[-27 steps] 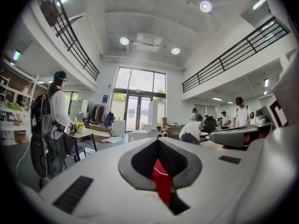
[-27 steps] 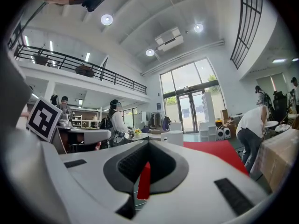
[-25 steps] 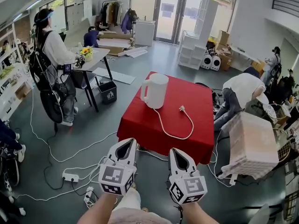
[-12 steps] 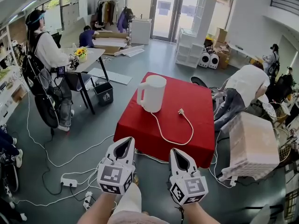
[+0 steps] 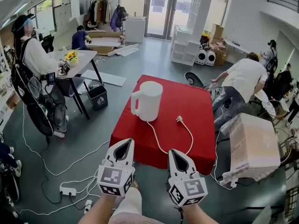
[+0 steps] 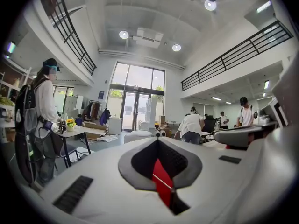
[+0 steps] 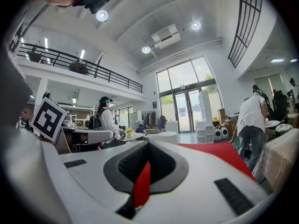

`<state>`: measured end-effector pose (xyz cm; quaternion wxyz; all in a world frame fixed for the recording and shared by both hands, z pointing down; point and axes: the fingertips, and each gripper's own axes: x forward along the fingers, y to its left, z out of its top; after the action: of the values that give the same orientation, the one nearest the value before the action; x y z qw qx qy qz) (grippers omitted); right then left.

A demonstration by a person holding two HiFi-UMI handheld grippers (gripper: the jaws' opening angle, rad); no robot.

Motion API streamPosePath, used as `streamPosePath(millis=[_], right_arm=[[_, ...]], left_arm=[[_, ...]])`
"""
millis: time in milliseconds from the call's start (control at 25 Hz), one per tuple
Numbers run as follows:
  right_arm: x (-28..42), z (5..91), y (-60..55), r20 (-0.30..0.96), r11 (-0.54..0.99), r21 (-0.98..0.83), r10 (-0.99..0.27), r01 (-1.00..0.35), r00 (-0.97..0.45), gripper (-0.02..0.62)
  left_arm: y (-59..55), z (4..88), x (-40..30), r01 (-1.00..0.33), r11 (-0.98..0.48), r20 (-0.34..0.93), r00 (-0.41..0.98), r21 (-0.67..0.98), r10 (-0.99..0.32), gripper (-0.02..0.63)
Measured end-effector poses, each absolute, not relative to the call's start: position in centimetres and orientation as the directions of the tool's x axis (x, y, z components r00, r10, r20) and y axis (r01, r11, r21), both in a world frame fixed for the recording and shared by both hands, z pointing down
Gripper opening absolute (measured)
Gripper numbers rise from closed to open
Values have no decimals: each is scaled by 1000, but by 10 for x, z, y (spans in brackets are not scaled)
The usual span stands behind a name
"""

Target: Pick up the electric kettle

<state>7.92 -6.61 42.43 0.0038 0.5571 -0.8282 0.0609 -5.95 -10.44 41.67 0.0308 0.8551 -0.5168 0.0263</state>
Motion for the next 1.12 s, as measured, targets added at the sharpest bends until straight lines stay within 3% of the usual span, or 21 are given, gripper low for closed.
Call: streamPosePath(millis=[1120], right_arm=[[38, 401, -245, 63, 342, -106, -935, -934, -350, 20]], left_arm=[[-278, 387, -74, -812, -579, 37, 583, 75, -812, 11]])
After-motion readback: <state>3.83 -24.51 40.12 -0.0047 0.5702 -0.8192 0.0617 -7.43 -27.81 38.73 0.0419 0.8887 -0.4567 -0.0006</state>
